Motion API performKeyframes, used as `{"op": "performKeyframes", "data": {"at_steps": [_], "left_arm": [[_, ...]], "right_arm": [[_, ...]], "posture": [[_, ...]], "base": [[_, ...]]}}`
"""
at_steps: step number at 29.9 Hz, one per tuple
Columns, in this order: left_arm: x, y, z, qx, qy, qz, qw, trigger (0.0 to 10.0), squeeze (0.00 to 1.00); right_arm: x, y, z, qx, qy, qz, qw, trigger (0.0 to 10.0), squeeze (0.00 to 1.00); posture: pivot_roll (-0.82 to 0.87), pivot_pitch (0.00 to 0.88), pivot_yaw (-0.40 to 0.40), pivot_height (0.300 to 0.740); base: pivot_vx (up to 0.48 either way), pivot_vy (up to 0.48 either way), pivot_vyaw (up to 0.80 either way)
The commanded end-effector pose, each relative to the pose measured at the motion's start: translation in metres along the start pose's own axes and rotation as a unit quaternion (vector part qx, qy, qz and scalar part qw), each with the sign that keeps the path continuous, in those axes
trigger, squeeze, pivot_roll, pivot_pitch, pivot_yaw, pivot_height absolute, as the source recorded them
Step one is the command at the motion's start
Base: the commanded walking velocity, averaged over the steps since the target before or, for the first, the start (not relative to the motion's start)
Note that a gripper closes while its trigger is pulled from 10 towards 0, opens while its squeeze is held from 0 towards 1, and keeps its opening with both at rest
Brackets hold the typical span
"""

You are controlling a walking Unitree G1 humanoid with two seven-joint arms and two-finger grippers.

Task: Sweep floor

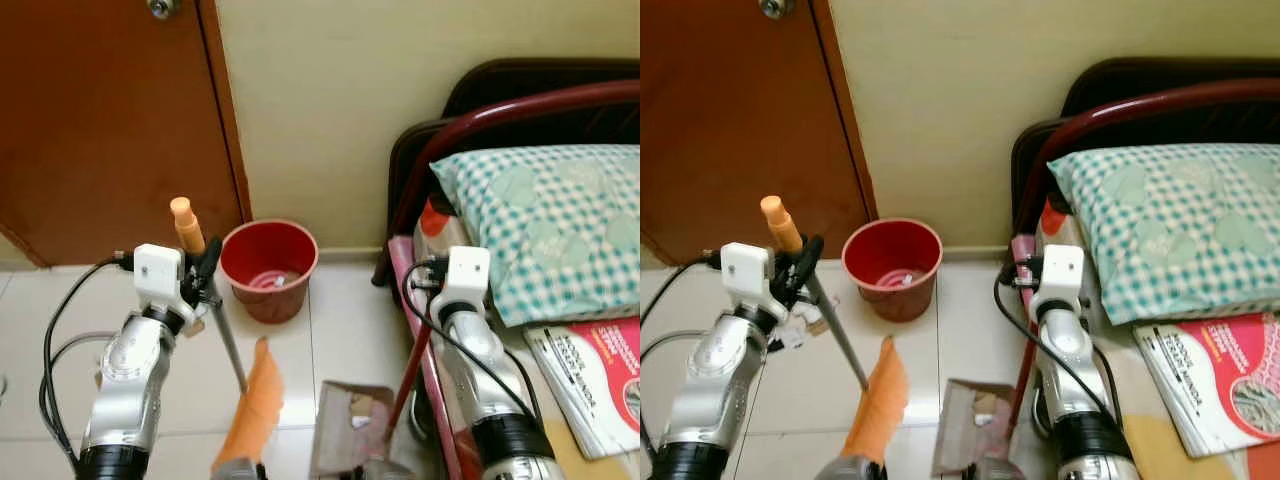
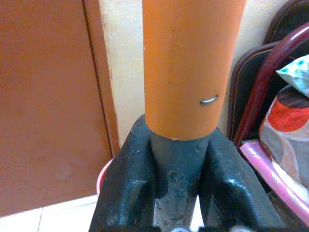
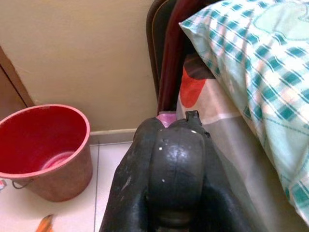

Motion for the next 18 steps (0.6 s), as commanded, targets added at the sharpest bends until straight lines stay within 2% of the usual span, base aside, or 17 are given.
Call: {"op": "performKeyframes", "data": {"at_steps": [1,11,13,18], "left_arm": [[0.0009,-0.0063,-0.0049,0.015,0.005,0.002,1.0,10.0,0.0],[-0.0037,-0.0077,-0.0069,0.015,0.001,0.006,1.0,10.0,0.0],[-0.0036,-0.0065,-0.0061,0.014,0.001,0.007,1.0,10.0,0.0],[-0.0043,-0.006,-0.0073,0.014,-0.001,0.008,1.0,10.0,0.0]], "right_arm": [[0.0017,0.0124,0.001,-0.024,0.008,0.01,1.0,10.0,0.0],[-0.0018,0.0152,-0.0034,-0.031,0.009,0.024,0.999,10.0,0.0],[-0.0016,0.016,-0.0035,-0.031,0.01,0.026,0.999,10.0,0.0],[-0.002,0.0167,-0.004,-0.032,0.009,0.03,0.999,10.0,0.0]], "posture": [[-0.02,0.087,-0.024,0.74],[-0.01,0.067,-0.024,0.74],[-0.01,0.067,-0.024,0.74],[-0.01,0.062,-0.023,0.74]], "base": [[0.0,0.0,0.73],[0.0,0.244,0.78],[0.0,0.281,0.46],[0.0,0.324,0.0]]}}
Point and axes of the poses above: a point about 5 cm out from each wrist's last joint towards the gripper, its own z axis pointing out of the wrist towards the gripper, its own y axis along the axis of the wrist's last joint, x = y × z, the point moved 3 cm from there along z, pointing out of the wrist towards the gripper, and after that the axes turned 1 degree about z, right-handed, at the moved point
